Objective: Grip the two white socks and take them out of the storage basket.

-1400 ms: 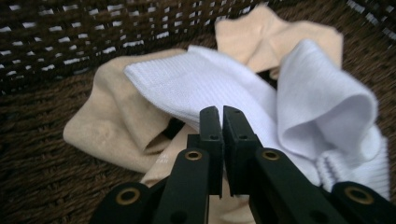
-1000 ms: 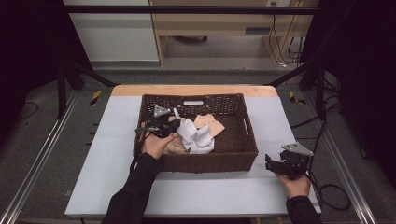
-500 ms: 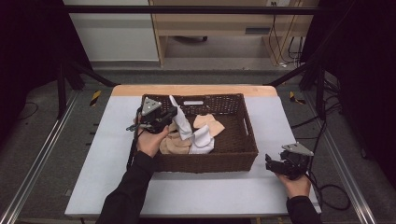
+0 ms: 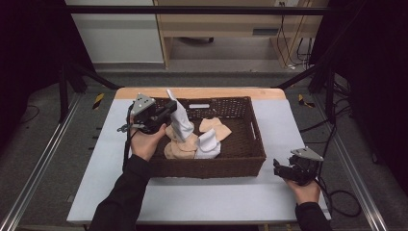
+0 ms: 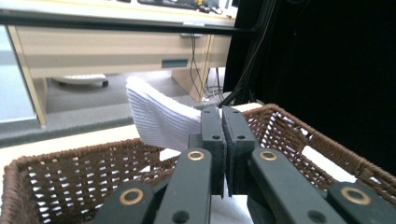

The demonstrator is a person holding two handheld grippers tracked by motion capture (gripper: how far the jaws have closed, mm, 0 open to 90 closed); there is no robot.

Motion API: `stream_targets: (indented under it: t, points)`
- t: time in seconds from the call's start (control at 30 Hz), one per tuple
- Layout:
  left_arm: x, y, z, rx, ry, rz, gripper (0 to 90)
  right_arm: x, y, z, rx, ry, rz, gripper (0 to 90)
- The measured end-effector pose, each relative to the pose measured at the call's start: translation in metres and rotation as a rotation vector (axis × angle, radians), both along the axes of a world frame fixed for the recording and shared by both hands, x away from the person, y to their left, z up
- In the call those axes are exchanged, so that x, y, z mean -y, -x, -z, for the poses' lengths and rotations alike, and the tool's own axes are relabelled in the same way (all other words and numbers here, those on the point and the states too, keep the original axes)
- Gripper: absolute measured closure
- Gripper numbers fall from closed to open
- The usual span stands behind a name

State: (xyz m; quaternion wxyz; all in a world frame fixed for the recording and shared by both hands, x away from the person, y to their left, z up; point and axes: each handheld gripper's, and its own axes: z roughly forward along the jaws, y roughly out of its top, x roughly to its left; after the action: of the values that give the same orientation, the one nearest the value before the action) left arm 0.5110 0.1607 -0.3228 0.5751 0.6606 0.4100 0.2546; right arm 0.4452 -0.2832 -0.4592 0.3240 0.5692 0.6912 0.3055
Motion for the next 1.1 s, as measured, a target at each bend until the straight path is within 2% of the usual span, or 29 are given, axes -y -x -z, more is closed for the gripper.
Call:
stream_targets:
  t: [0.37, 0.6, 0.83, 1.1]
  points:
    - [-0.018, 0.016, -0.031, 0.065, 0.045, -0.005, 87.4, 0.0, 0.001, -0.001, 0.006, -0.009, 0.003, 7.8]
    - [-0.028, 0.023, -0.049, 0.105, 0.068, -0.012, 87.4, 0.001, 0.002, -0.003, 0.026, -0.029, 0.009, 7.8]
    - [-0.037, 0.027, -0.059, 0.124, 0.085, -0.027, 87.4, 0.001, 0.002, -0.002, 0.025, -0.026, 0.009, 7.8]
    - [-0.058, 0.036, -0.075, 0.159, 0.1, -0.055, 87.4, 0.001, 0.002, -0.002, 0.028, -0.017, 0.008, 7.8]
